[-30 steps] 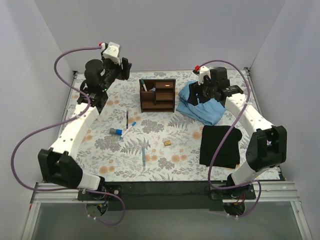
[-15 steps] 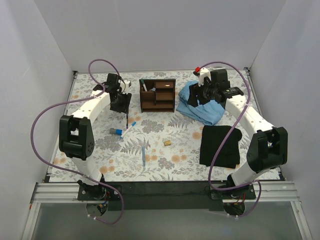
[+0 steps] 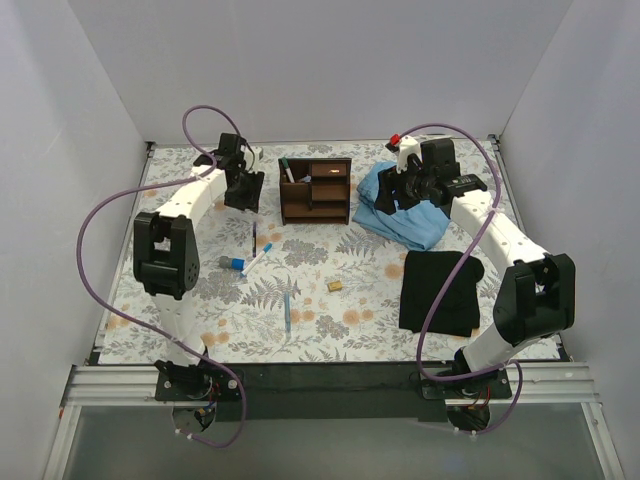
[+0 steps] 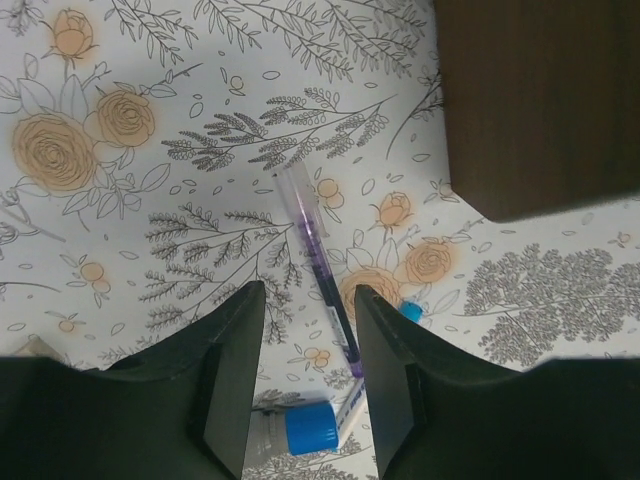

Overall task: Sort the stationery into containers
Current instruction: Pick up the pen from the center of the board.

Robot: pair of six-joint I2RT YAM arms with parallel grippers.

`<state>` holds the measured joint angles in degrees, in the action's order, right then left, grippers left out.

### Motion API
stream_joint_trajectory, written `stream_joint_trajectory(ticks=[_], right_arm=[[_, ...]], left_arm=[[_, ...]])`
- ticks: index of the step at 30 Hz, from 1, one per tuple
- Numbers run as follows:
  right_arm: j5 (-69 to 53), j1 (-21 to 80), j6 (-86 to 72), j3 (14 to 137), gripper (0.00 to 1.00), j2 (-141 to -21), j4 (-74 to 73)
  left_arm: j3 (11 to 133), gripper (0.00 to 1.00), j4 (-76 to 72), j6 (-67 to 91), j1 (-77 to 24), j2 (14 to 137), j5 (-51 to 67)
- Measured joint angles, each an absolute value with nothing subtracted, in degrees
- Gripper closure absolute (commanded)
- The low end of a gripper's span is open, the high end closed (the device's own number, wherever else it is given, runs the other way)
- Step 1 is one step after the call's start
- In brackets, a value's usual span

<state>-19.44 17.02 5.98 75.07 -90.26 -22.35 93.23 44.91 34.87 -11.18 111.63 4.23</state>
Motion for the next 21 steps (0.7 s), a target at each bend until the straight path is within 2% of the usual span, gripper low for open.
stream_joint_trajectory(ticks=[7,21], right_arm=[[-19.2,17.0,6.0,75.1,0.30,-90.5,-22.3],[-19.2,16.6,6.0,75.2,0.30,-94.4,-22.2]], left_arm=[[95.8,0.61,45.6,35.0,-10.2,118.7,4.2],[100.3,0.62,45.8,35.5,-9.9,123.5,4.6]])
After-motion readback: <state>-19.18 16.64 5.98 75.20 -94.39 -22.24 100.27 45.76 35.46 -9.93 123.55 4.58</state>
